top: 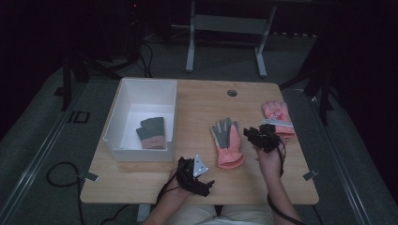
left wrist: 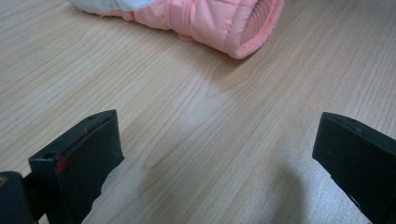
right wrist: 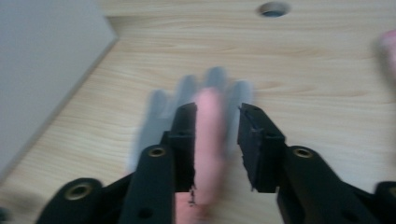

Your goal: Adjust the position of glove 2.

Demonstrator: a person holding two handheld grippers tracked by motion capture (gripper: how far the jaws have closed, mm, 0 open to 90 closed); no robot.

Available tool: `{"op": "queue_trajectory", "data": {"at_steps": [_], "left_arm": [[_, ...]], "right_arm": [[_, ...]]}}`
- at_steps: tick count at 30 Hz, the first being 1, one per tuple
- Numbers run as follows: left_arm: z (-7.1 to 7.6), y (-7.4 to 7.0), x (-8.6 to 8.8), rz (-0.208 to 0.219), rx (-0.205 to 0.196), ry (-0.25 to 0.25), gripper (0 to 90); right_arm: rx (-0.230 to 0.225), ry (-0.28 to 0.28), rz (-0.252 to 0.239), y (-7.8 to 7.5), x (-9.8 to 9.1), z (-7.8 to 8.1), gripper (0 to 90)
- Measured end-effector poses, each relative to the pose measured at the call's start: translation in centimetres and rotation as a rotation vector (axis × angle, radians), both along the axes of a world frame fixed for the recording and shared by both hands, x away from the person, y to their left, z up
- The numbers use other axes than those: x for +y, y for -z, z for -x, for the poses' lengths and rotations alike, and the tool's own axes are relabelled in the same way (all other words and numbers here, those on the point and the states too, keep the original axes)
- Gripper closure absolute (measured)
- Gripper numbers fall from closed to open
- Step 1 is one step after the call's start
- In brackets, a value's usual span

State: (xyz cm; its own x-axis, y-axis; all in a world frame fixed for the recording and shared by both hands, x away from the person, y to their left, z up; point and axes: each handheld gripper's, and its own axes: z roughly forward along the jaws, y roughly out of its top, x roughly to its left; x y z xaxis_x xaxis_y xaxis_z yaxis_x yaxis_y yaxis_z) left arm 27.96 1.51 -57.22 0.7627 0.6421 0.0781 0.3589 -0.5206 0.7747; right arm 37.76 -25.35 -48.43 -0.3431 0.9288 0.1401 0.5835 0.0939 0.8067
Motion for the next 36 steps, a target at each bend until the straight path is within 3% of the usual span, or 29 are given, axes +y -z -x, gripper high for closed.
{"op": "queue_trajectory", "data": {"at_steps": [5, 7, 16, 27, 30, 36], "left_arm": [[0.0, 0.1, 0.0, 0.003, 0.0, -0.003, 1.0], [-0.1, 0.0, -0.1, 0.005, 0.001, -0.003, 1.0], [0.0, 0.0, 0.0, 0.012, -0.004, -0.004, 1.0], [0.0, 0.1, 0.0, 0.009, -0.004, -0.002, 1.0], [0.0, 0.1, -0.1, 0.005, -0.002, 0.003, 1.0], [0.1, 0.1, -0.1, 0.006, -0.004, 0.005, 1.0]], "right_arm": [[-0.023, 0.011, 0.097, -0.1, -4.7, -1.1, 64.1], [-0.029, 0.019, 0.089, -0.2, -6.3, -1.6, 64.2], [-0.057, 0.041, 0.149, -0.2, -10.8, -4.5, 61.3], [-0.069, 0.112, 0.2, -0.2, -13.3, -8.9, 57.6], [-0.07, 0.103, 0.202, 0.1, -13.4, -9.7, 57.4], [-0.028, 0.106, 0.22, 1.3, -13.6, -11.3, 56.1]]}}
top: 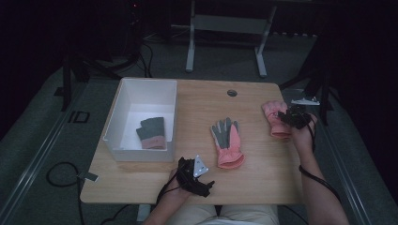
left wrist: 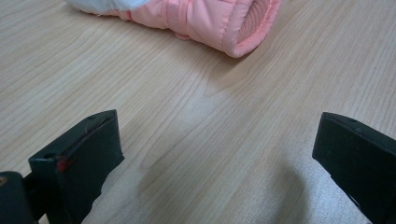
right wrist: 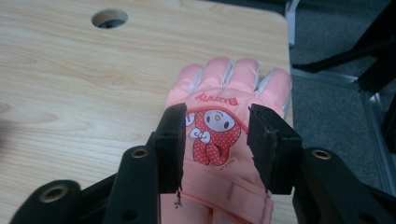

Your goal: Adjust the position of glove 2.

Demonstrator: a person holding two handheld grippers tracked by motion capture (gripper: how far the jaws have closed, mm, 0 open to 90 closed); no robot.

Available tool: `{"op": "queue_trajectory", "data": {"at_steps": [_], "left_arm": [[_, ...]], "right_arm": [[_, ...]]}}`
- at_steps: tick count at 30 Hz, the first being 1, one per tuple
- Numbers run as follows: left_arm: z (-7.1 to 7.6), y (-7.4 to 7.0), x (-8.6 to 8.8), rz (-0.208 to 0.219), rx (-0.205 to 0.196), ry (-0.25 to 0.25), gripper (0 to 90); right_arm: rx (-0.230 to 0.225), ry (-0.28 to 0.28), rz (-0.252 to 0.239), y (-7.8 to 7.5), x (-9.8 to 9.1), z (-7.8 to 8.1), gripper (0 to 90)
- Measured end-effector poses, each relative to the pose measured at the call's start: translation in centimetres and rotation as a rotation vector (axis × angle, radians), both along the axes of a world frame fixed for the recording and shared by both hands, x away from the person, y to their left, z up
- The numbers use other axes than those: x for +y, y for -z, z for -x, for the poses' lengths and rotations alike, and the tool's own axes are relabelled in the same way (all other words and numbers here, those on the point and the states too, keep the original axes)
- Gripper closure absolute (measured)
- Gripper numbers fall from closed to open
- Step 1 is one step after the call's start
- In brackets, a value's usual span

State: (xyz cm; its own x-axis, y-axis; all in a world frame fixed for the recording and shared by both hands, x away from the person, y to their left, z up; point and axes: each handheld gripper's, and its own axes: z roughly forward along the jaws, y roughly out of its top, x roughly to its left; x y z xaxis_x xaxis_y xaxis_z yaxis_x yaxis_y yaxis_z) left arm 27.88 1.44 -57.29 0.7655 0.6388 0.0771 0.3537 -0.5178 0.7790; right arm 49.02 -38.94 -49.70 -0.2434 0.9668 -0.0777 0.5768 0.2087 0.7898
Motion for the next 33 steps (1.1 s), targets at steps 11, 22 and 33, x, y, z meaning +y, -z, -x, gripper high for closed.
{"op": "queue_trajectory", "data": {"at_steps": [11, 22, 33], "left_arm": [[0.0, 0.0, 0.1, 0.0, 0.007, 0.0, 1.0], [-0.1, 0.1, 0.1, 0.003, 0.009, -0.003, 1.0], [-0.1, 0.1, 0.0, -0.008, 0.003, -0.01, 1.0]], "right_arm": [[0.073, 0.012, 0.055, 2.6, 0.2, -2.3, 51.8], [0.1, 0.046, 0.084, 3.4, 0.7, -3.0, 80.1], [0.096, 0.072, 0.057, 1.4, 0.8, -2.3, 88.0]]}}
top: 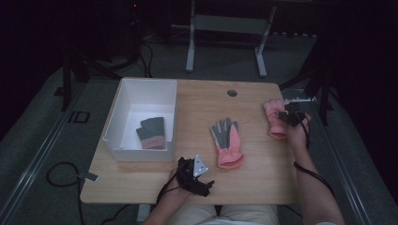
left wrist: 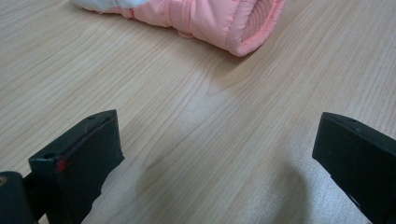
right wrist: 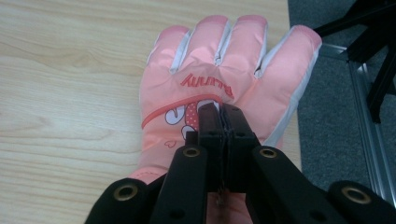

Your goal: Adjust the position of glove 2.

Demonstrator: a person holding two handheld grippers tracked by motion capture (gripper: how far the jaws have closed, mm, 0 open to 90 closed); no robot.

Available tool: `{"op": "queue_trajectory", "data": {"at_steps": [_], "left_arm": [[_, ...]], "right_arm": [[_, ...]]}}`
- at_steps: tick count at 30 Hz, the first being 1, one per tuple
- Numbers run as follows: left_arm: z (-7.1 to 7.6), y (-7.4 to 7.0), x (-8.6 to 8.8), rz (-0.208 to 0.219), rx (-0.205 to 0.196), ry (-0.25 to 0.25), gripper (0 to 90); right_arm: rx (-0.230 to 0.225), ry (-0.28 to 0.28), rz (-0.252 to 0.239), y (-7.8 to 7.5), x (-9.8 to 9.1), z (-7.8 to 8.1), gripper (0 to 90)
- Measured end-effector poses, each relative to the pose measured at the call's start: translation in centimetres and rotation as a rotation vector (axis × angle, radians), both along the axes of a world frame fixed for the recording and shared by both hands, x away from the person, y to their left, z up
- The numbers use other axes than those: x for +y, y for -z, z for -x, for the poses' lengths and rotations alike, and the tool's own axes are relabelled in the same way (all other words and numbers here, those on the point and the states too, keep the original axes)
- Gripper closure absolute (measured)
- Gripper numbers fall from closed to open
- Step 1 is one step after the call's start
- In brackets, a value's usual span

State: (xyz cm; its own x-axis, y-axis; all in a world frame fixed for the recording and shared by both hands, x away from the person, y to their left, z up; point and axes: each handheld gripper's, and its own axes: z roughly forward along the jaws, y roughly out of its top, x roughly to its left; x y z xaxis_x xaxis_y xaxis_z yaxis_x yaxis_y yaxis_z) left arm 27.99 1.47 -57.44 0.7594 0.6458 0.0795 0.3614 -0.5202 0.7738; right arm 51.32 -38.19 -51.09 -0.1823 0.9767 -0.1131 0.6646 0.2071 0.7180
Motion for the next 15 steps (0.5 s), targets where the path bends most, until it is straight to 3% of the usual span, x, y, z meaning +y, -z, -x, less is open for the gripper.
{"op": "queue_trajectory", "data": {"at_steps": [5, 7, 11, 15], "left_arm": [[0.0, -0.1, 0.1, 0.003, -0.001, -0.004, 1.0], [0.0, -0.1, 0.1, 0.002, 0.002, -0.002, 1.0], [0.0, -0.1, 0.0, -0.001, -0.003, -0.003, 1.0], [0.0, -0.1, 0.0, 0.002, -0.006, 0.0, 1.0]], "right_arm": [[-0.039, -0.006, -0.042, -2.3, 0.4, 2.1, 88.1], [-0.057, -0.023, -0.031, -3.3, 0.8, 3.2, 88.1], [-0.087, -0.059, -0.052, -5.2, 1.8, 6.3, 88.1], [-0.1, -0.086, -0.085, -6.1, 2.7, 9.3, 88.1]]}}
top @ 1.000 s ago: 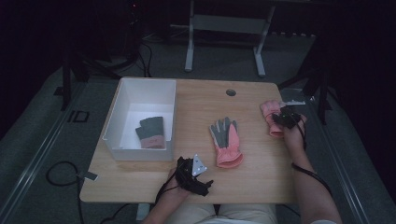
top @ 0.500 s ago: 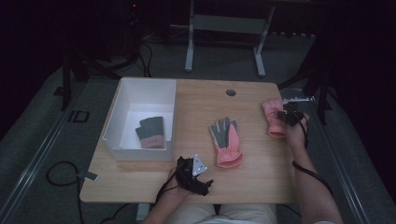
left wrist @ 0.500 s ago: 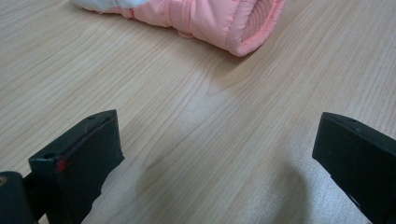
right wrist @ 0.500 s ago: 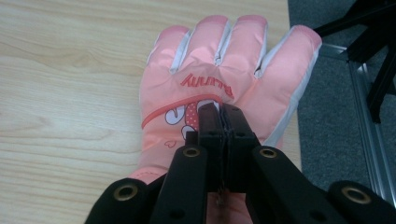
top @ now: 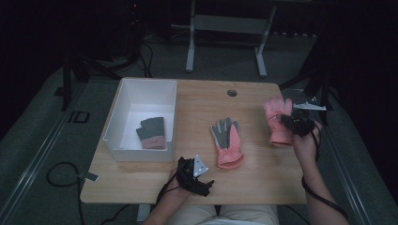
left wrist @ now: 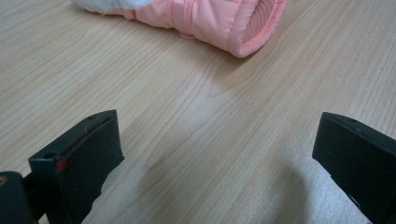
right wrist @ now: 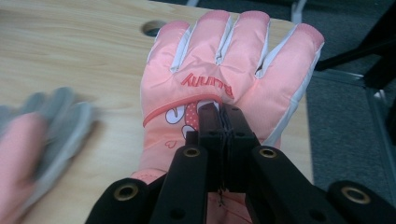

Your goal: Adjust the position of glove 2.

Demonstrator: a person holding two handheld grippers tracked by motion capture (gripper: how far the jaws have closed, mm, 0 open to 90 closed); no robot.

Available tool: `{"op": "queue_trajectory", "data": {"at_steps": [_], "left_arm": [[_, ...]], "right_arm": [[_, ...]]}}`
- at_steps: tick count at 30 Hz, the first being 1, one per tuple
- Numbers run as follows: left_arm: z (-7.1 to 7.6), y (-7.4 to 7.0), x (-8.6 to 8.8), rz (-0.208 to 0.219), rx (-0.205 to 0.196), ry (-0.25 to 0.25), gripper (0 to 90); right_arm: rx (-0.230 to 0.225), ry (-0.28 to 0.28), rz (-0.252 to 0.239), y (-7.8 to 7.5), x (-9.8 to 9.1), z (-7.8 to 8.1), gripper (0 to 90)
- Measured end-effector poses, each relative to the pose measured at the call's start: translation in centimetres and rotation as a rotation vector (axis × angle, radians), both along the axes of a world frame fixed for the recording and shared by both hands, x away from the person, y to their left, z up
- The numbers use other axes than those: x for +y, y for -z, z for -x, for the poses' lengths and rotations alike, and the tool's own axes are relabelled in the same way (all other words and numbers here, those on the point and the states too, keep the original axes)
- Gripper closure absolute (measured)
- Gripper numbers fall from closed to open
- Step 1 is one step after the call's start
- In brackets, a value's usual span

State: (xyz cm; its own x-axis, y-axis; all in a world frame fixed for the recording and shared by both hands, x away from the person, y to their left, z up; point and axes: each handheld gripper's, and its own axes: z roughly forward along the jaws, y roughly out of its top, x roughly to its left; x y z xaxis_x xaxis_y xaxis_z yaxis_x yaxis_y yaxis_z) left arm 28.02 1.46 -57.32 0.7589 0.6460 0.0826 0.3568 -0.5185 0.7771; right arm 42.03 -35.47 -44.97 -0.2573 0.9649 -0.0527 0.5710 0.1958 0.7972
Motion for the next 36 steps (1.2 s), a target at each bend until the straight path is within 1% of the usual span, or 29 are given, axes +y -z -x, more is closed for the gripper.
{"op": "queue_trajectory", "data": {"at_steps": [1, 3, 4, 5, 6, 7, 10, 12, 13, 16, 18, 20, 21, 26, 29, 32, 35, 36], "left_arm": [[0.0, 0.0, 0.0, -0.001, -0.003, -0.002, 1.0], [0.0, 0.1, 0.0, -0.005, -0.002, -0.006, 1.0], [0.0, 0.0, 0.1, 0.004, 0.005, -0.007, 1.0], [0.0, 0.0, 0.1, 0.004, 0.005, -0.007, 1.0], [0.0, 0.0, 0.1, 0.016, 0.004, -0.01, 1.0], [-0.1, 0.0, 0.2, 0.015, 0.004, -0.012, 1.0], [-0.1, 0.0, 0.1, 0.006, 0.004, -0.01, 1.0], [-0.1, 0.0, 0.0, 0.009, 0.001, -0.013, 1.0], [-0.1, 0.1, 0.1, 0.009, 0.0, -0.014, 1.0], [-0.1, 0.0, 0.1, 0.004, 0.002, -0.013, 1.0], [-0.1, 0.0, 0.1, 0.006, -0.002, -0.011, 1.0], [-0.1, 0.1, 0.0, 0.005, 0.002, -0.01, 1.0], [-0.1, 0.0, 0.0, 0.005, 0.001, -0.01, 1.0], [0.0, 0.1, 0.1, 0.007, 0.002, -0.011, 1.0], [0.0, 0.0, 0.1, 0.008, -0.002, -0.007, 1.0], [0.0, 0.0, 0.0, -0.002, 0.0, -0.004, 1.0], [0.0, 0.0, 0.0, 0.0, -0.002, -0.001, 1.0], [0.0, 0.0, 0.0, -0.001, -0.002, 0.001, 1.0]], "right_arm": [[0.003, -0.012, 0.002, -0.1, 0.3, 0.7, 88.1], [-0.006, -0.018, 0.027, -0.2, 0.9, 2.1, 88.1], [0.009, -0.02, 0.031, -0.1, 1.2, 2.9, 88.1], [0.008, -0.02, 0.029, 0.0, 1.3, 3.3, 88.1], [0.014, -0.018, 0.022, 0.2, 1.5, 4.0, 88.1], [0.021, -0.015, 0.022, 0.3, 1.7, 4.4, 88.1], [0.037, 0.002, -0.002, 1.3, 2.2, 5.9, 88.1], [0.043, 0.014, -0.013, 1.9, 2.6, 6.4, 88.1], [0.047, 0.013, -0.005, 2.3, 2.8, 6.5, 88.1], [0.065, 0.03, 0.012, 3.5, 3.3, 6.4, 88.1], [0.069, 0.041, 0.009, 4.0, 3.3, 6.2, 88.1], [0.082, 0.046, -0.004, 4.6, 3.3, 5.8, 88.1], [0.086, 0.054, 0.004, 4.9, 3.3, 5.5, 88.1], [0.125, 0.074, -0.013, 6.5, 2.9, 4.4, 88.0], [0.138, 0.065, -0.018, 7.3, 2.9, 4.0, 87.8], [0.14, 0.064, -0.021, 7.6, 2.9, 3.8, 87.3], [0.141, 0.057, -0.015, 7.8, 3.0, 3.7, 86.3], [0.141, 0.046, -0.01, 7.8, 3.0, 3.7, 84.3]]}}
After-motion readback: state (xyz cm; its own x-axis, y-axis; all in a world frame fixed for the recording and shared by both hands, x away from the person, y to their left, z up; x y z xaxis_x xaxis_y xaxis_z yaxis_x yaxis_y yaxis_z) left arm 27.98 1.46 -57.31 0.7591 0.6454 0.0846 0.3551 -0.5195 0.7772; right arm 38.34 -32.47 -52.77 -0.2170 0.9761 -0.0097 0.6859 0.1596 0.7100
